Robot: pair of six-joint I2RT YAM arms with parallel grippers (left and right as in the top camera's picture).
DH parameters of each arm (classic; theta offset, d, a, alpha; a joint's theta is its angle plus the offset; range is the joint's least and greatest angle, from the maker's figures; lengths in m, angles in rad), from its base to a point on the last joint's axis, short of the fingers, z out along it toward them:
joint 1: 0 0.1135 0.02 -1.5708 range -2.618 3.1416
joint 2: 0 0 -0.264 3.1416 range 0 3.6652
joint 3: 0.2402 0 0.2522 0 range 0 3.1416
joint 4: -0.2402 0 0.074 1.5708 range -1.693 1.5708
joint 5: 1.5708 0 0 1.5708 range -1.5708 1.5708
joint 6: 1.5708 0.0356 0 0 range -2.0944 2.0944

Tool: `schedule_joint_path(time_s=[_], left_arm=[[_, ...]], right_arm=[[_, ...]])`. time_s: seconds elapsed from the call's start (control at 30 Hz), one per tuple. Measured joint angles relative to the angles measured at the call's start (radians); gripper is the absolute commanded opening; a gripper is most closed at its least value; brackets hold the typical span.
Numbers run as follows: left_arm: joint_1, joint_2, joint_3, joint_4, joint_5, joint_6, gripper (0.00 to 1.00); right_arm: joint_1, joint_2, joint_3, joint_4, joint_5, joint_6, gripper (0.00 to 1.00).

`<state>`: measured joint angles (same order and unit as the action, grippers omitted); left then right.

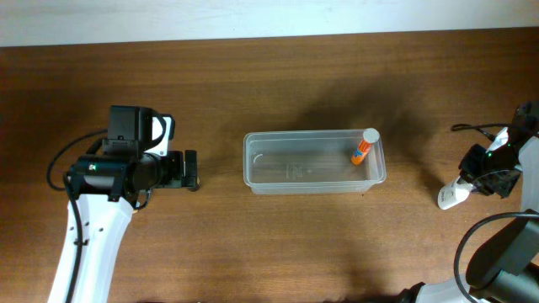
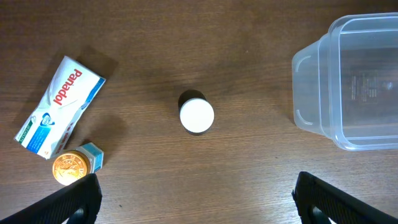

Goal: Pack container
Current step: 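Move the right gripper to the white spray bottle and grasp it, then place the white spray bottle into the container's right end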

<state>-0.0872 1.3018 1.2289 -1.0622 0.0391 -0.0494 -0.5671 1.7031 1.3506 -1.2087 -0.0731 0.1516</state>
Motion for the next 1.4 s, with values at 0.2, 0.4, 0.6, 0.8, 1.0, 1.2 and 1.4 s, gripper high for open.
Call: schedule_joint_path(time_s=[0.2, 0.4, 0.6, 0.8, 1.0, 1.2, 1.4], left_arm=[[0.0, 0.0, 0.0, 0.0, 0.0, 0.0, 1.0], [0.0, 0.0, 0.0, 0.0, 0.0, 0.0, 0.99], [0.0, 0.0, 0.0, 0.0, 0.0, 0.0, 0.99], [0.0, 0.0, 0.0, 0.0, 0.0, 0.0, 1.0], [0.0, 0.0, 0.0, 0.0, 0.0, 0.0, 0.99], [0.0, 0.0, 0.0, 0.0, 0.0, 0.0, 0.99], [0.0, 0.0, 0.0, 0.0, 0.0, 0.0, 0.99]], right_arm=[[0.016, -0.002, 0.021, -0.074, -0.025, -0.025, 0.15], [0.137, -0.079, 0.14, -0.163, -0.03, -0.074, 0.15], [0.359, -0.255, 0.255, -0.198, -0.038, -0.108, 0.15], [0.562, -0.302, 0.263, -0.203, -0.045, -0.098, 0.15], [0.631, -0.24, 0.208, -0.156, -0.036, -0.073, 0.15], [0.639, -0.172, 0.085, -0.012, -0.027, -0.054, 0.15], [0.639, -0.094, 0.036, 0.053, -0.023, -0.05, 0.17]])
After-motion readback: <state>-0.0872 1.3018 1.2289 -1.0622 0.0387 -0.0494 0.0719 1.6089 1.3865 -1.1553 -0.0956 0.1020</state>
